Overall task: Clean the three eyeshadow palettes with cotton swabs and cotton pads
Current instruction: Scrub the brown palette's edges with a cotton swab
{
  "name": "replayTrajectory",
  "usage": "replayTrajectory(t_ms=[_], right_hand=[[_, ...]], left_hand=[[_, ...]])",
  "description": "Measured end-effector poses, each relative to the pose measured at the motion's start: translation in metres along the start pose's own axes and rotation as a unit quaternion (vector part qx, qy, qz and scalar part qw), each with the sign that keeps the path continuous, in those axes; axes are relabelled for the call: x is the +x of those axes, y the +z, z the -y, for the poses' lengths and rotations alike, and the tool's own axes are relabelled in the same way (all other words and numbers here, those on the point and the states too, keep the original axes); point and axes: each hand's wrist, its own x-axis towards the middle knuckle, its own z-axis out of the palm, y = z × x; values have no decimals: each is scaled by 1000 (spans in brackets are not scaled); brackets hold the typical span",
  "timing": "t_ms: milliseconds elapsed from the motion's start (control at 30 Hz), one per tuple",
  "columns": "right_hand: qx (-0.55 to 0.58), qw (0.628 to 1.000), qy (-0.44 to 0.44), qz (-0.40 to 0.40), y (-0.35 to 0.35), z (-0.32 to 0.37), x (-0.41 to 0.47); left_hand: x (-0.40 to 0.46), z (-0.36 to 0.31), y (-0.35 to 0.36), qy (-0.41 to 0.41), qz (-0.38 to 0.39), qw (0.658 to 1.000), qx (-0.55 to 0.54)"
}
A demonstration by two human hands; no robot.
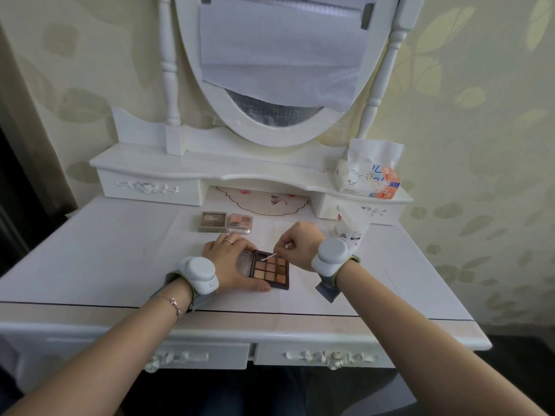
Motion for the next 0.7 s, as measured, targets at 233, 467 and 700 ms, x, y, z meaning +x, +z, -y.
replayTrajectory(t_ms=[233, 467, 700], right_hand=[[6, 1000, -12, 6, -2, -1, -2], [204, 974, 43, -91, 11, -23, -18], [367, 916, 84, -139, 36, -28, -22]], left_hand=[[0, 0, 1, -4, 1, 1000, 5], [-3, -3, 4, -1, -20, 1000, 13], [-4, -4, 4, -7, -42, 999, 24]])
